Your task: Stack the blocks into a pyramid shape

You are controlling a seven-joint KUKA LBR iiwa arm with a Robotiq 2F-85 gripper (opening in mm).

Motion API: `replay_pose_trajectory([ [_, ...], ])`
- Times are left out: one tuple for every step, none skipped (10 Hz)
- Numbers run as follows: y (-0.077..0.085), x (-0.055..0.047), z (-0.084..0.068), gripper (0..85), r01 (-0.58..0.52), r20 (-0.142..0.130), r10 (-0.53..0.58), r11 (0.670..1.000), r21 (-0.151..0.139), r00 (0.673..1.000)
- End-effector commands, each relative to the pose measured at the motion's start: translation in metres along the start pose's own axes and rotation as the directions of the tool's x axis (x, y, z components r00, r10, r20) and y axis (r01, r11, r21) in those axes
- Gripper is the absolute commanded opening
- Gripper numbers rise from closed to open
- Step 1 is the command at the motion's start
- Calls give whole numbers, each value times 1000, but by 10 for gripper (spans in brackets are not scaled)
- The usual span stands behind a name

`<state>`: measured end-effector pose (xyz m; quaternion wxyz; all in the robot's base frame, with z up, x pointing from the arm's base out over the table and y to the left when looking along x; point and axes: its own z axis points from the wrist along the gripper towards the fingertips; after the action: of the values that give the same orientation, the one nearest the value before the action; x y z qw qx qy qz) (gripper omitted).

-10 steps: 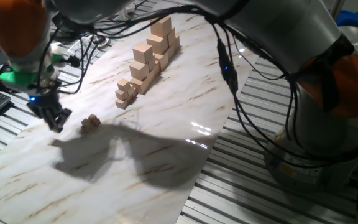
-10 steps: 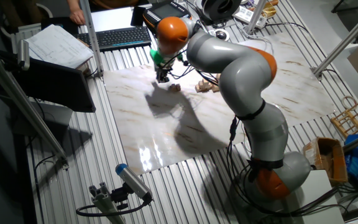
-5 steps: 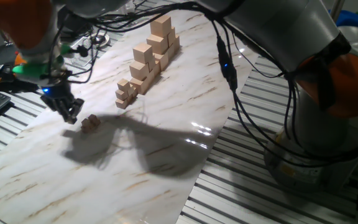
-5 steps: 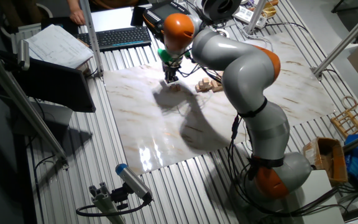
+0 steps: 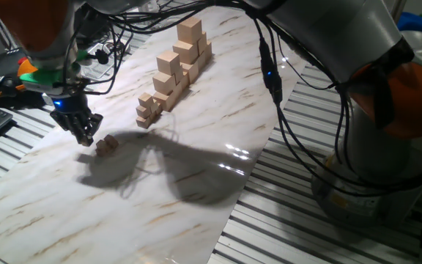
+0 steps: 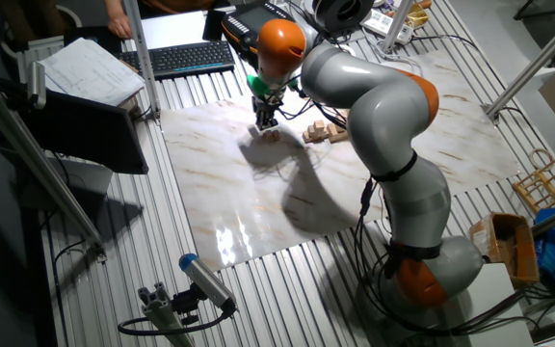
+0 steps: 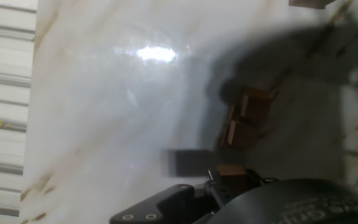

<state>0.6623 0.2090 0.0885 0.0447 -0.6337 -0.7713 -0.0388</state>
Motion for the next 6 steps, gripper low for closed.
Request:
replay_pose_trajectory([
  [1,1,1,0,6,-16,-6,1000,-2,1000],
  [4,6,3,0,4,-25,-4,1000,-5,1000],
  [7,11,6,0,3,-23,-4,1000,-9,1000],
  [7,11,6,0,17,-21,-17,1000,-12,1000],
  [7,11,6,0,48,-19,-48,999,-9,999],
  [7,11,6,0,49,-15,-49,999,-2,999],
])
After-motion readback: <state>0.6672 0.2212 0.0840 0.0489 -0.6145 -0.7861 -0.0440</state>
